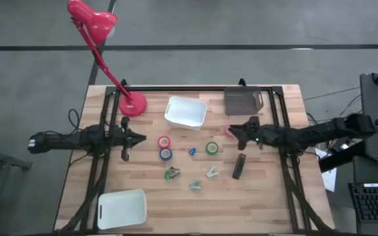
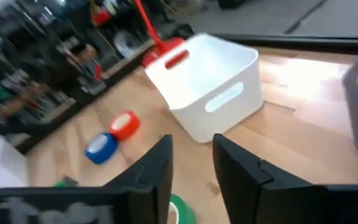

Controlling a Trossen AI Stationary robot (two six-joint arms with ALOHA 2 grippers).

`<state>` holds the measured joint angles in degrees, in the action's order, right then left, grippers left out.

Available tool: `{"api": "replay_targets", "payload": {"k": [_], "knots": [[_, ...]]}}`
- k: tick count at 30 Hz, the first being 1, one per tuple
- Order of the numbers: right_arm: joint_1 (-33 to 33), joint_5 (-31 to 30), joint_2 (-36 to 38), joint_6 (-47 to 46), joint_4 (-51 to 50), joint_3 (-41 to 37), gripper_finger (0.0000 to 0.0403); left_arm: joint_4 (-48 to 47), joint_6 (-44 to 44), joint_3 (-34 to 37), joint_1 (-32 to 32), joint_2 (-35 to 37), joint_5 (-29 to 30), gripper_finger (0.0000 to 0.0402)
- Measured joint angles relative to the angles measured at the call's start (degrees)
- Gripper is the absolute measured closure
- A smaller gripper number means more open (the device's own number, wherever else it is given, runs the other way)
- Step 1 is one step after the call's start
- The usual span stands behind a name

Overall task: Pick and place Stapler, Stapler remover, tape
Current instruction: Put the pink tape into the gray bin

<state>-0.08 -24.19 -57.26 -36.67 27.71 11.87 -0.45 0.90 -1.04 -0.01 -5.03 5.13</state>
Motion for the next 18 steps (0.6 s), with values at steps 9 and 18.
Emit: {"api": "replay_targets", "payload": {"k": [9, 18], "knots": [[-1.41, 0.07, -15.26, -3.14, -37.12, 20.47, 0.0247, 0.0, 0.01, 0.0, -0.01, 0.01, 0.0, 0.0369], [-3.43, 0.34, -22.92, -3.95, -53.64, 31.35, 0.0247, 0.01, 0.01, 0.0, -0.02, 0.01, 0.0, 0.037]]}}
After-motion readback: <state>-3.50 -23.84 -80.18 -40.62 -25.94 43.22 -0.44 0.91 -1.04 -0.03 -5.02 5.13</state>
